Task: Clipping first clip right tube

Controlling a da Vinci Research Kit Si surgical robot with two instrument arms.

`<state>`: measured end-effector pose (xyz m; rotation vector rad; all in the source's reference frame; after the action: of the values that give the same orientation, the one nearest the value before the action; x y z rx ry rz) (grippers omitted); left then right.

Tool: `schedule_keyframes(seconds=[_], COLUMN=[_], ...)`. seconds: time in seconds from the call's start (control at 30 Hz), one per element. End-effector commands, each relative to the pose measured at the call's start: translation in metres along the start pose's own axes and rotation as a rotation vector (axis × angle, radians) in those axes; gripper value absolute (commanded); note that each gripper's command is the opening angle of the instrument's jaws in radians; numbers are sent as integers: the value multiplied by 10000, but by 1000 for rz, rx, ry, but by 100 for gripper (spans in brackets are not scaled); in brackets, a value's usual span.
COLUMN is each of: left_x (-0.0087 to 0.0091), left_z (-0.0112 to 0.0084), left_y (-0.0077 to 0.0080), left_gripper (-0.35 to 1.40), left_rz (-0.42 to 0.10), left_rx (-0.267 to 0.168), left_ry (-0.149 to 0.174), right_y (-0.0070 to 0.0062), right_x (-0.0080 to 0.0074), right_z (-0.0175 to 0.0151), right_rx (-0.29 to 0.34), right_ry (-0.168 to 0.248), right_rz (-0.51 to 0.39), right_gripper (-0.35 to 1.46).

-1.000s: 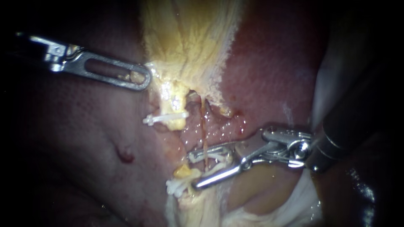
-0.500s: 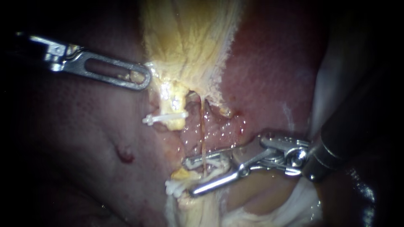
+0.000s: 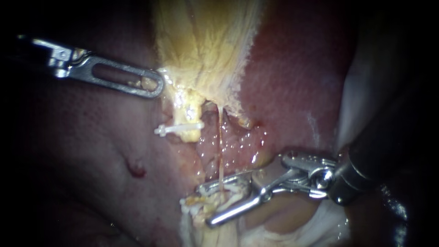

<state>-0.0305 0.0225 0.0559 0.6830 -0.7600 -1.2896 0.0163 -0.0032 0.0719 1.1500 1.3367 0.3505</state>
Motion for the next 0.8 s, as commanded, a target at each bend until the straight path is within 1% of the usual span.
schedule_keyframes(seconds=[0.03, 0.13, 0.3, 0.43, 0.53, 0.8], left_x=[0, 0, 0, 0, 0, 0], left_z=[0, 0, -1, -1, 0, 0], left_y=[0, 0, 0, 1, 1, 1], left_gripper=[-35, -35, -35, -35, -35, -35], left_rz=[0, 0, 0, 0, 0, 0], left_rx=[0, 0, 0, 0, 0, 0], left_ry=[0, 0, 0, 0, 0, 0], right_y=[-2, -6, -10, -13, -14, -13], right_x=[1, 3, 5, 10, 13, 12], right_z=[0, 2, 2, 0, -2, -6], right_rx=[1, 5, 10, 18, 20, 21], right_ry=[3, 5, 10, 22, 23, 22], right_rz=[-1, 0, 0, 2, 4, 4], right_gripper=[46, 46, 46, 46, 45, 38])
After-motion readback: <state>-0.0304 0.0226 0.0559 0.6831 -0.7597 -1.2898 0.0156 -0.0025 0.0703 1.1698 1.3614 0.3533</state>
